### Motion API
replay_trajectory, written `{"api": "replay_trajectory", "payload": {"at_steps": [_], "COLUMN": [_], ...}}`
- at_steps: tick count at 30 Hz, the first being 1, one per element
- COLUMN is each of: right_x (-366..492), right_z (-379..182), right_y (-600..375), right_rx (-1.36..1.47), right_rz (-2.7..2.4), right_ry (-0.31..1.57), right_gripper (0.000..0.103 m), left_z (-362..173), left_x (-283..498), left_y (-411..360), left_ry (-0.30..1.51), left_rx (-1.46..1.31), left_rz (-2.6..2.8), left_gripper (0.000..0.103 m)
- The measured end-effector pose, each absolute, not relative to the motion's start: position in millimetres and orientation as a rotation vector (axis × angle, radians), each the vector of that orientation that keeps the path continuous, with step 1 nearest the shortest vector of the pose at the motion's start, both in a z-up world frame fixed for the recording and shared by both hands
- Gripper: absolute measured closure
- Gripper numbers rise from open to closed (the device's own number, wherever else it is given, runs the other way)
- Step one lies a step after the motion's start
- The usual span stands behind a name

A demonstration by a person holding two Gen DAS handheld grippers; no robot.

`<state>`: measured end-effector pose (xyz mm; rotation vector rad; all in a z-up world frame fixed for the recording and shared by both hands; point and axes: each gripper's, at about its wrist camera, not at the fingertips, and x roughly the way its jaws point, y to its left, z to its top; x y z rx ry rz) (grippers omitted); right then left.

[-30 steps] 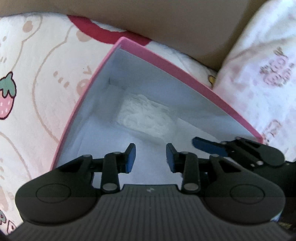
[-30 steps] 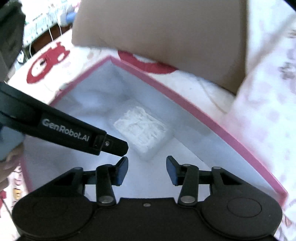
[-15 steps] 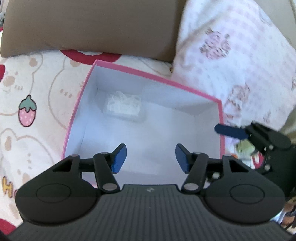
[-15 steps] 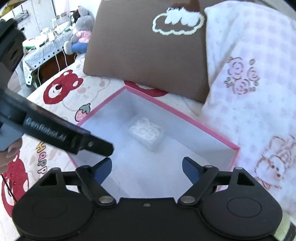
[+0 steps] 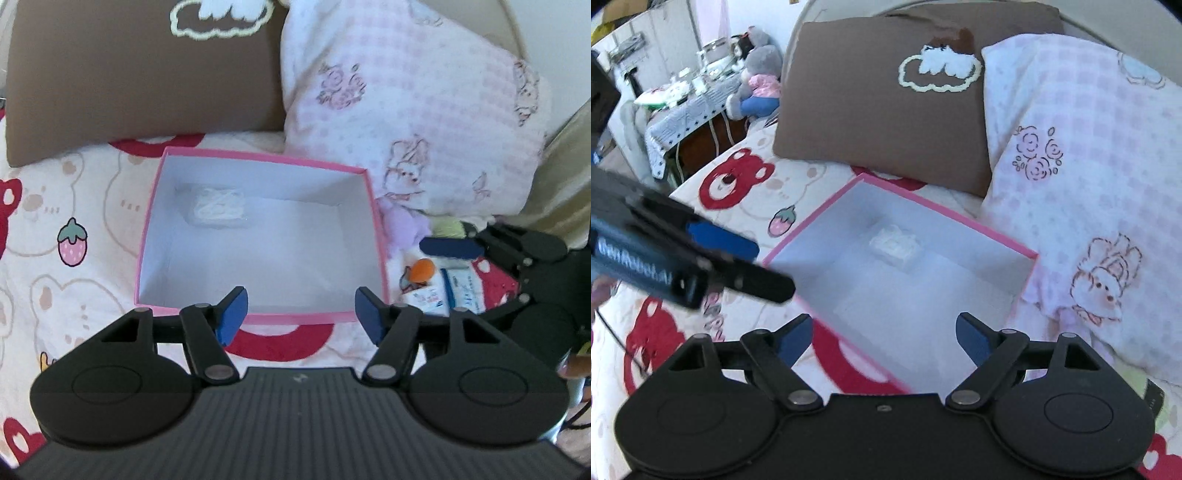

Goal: Organize objects
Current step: 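Move the left tool back toward the blue-white wet-wipe pack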

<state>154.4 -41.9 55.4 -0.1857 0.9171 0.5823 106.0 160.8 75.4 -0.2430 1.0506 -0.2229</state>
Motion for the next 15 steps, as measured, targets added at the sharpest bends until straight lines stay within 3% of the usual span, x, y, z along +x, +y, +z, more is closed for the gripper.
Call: {"api": "replay_trajectory", "payload": {"at_steps": [15], "right_x": [74.5], "right_z": [89.4], "right_y": [-96.0], "right_rx": [-0.155], "right_rz": [0.52], "right_ry": [0.911], "right_gripper": [0.015], "left_z": [107.3], "left_x": [47.2], "left_y": [106.4], "left_ry": [1.063], "left_rx": [-0.092], "left_rz": [-0.388], "left_gripper": [0.035]}}
